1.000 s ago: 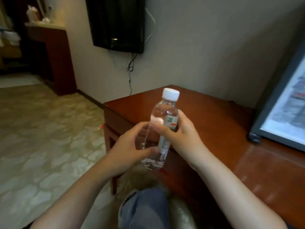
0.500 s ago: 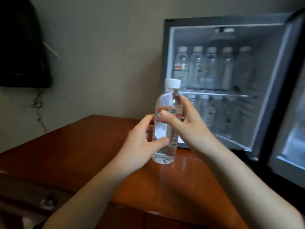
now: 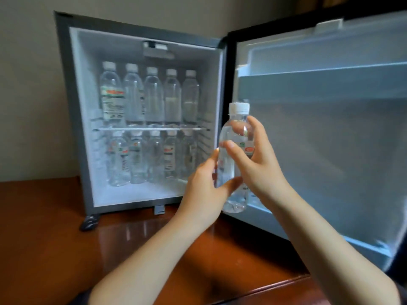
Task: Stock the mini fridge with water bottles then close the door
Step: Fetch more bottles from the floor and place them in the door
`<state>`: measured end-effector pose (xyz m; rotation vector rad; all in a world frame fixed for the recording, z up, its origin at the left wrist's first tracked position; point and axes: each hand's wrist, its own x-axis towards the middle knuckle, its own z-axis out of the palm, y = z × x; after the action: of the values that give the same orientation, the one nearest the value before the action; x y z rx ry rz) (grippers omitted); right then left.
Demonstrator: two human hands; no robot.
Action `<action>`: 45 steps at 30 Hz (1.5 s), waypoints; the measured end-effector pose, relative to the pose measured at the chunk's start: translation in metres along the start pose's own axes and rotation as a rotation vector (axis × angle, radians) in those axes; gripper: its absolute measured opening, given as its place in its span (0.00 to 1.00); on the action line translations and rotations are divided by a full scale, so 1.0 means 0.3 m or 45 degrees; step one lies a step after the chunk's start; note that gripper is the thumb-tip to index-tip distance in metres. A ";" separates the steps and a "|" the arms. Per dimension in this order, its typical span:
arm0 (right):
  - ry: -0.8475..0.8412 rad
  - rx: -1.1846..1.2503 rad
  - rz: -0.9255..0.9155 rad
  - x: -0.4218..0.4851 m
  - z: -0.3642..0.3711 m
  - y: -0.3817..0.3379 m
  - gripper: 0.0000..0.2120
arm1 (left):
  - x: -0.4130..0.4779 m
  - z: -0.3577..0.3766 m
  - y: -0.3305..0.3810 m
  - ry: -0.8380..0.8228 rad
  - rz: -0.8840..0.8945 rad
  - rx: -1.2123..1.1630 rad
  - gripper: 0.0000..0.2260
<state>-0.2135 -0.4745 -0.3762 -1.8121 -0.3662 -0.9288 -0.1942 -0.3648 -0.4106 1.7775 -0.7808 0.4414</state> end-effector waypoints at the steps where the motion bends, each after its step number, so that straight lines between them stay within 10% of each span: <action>1: 0.034 -0.016 -0.001 0.002 -0.032 0.011 0.30 | 0.012 0.041 0.006 0.003 0.020 -0.020 0.28; 18: 0.144 -0.236 -0.046 -0.023 -0.216 0.210 0.30 | 0.049 0.350 -0.107 0.217 0.284 0.396 0.32; 35: 0.399 -0.414 0.097 -0.120 -0.156 0.269 0.28 | -0.037 0.304 -0.145 -0.034 0.232 0.319 0.29; 45: 0.434 -0.421 -0.268 -0.198 -0.049 0.187 0.15 | -0.108 0.084 -0.122 -0.218 0.099 0.412 0.18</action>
<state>-0.2237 -0.5018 -0.4539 -1.8861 -0.1962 -1.4924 -0.1939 -0.3719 -0.4650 2.1123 -0.9422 0.4930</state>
